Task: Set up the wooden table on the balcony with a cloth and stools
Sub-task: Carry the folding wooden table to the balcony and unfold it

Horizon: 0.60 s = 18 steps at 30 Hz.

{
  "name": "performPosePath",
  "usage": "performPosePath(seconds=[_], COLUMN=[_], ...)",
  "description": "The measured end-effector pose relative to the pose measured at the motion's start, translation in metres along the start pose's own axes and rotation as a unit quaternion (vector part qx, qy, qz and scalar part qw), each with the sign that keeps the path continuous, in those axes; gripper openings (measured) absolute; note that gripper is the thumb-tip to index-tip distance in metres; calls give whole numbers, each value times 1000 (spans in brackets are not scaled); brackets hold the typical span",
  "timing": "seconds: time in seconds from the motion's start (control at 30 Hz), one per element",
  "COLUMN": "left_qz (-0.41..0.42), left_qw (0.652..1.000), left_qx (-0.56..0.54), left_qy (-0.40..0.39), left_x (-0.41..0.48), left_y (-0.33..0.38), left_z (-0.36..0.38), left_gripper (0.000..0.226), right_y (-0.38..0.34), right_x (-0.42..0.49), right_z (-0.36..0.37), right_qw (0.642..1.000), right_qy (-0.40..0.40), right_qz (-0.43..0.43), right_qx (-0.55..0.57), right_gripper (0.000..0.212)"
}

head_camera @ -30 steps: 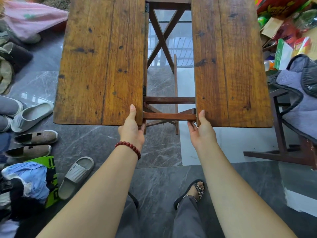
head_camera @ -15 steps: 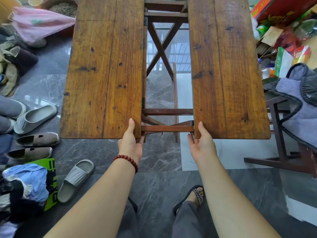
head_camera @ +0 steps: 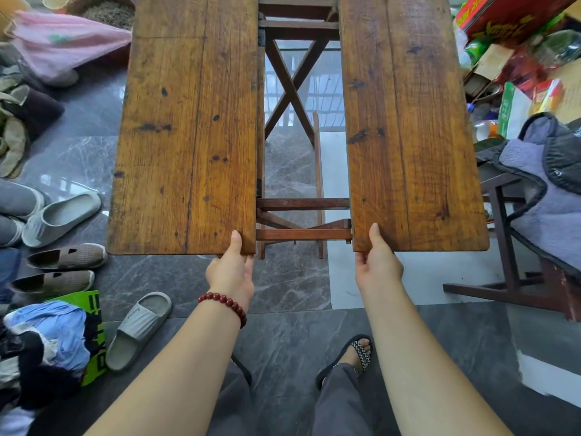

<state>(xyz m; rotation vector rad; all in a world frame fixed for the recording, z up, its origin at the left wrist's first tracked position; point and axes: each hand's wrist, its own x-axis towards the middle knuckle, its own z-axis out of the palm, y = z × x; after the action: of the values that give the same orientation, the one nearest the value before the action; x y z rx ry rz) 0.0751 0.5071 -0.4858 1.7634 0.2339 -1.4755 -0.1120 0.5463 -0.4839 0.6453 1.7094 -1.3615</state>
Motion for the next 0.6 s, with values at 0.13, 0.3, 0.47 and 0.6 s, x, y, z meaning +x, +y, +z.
performPosePath(seconds=[0.13, 0.3, 0.47, 0.6], left_qz=[-7, 0, 12, 20], left_qw=[999, 999, 999, 998], left_qx=[2, 3, 1, 39], left_qy=[-33, -46, -42, -34], left_x=[0, 0, -3, -4], left_y=[7, 8, 6, 9], left_z=[-4, -3, -2, -2], left_gripper=[40, 29, 23, 24], right_y=[-6, -11, -10, -16], right_x=[2, 5, 3, 1], right_z=[-7, -11, -11, -15], right_qw=[1000, 999, 999, 998], right_qy=[-6, -28, -37, -57], right_qz=[-9, -7, -5, -4], right_qx=[15, 24, 24, 5], right_gripper=[31, 28, 20, 25])
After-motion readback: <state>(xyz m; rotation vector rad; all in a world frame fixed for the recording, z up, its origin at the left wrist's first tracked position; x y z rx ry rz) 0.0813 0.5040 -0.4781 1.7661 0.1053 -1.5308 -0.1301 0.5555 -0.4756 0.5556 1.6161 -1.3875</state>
